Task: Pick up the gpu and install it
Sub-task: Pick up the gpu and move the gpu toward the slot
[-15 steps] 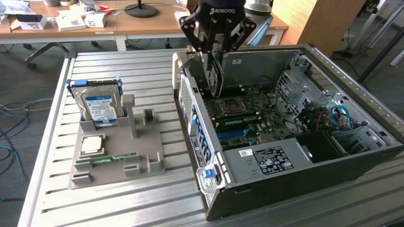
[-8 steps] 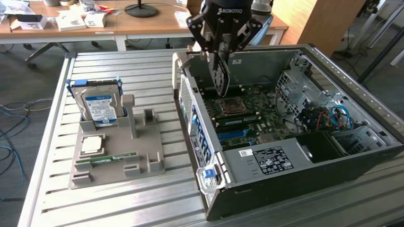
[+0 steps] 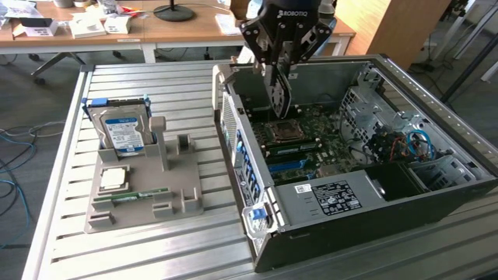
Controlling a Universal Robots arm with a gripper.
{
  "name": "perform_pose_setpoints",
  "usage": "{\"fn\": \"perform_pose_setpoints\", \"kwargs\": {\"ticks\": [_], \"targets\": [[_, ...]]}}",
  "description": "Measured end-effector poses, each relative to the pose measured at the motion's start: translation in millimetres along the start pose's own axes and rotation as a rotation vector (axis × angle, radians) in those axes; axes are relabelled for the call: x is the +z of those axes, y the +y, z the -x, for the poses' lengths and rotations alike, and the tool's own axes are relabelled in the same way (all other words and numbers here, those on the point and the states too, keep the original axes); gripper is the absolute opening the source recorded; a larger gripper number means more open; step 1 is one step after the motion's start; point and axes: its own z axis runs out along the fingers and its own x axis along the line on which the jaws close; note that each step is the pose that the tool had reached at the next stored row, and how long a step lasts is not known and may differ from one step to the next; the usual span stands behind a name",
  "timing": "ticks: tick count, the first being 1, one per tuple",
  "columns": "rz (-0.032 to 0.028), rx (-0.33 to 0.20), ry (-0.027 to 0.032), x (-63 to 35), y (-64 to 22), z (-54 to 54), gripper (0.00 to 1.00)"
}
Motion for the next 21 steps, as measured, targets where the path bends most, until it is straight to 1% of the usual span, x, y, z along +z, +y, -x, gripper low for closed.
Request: {"fn": "perform_pose_setpoints", "kwargs": {"ticks": [21], "targets": [[0.0000,0.000,0.0000,0.7,1.7,27.7,0.26]]}}
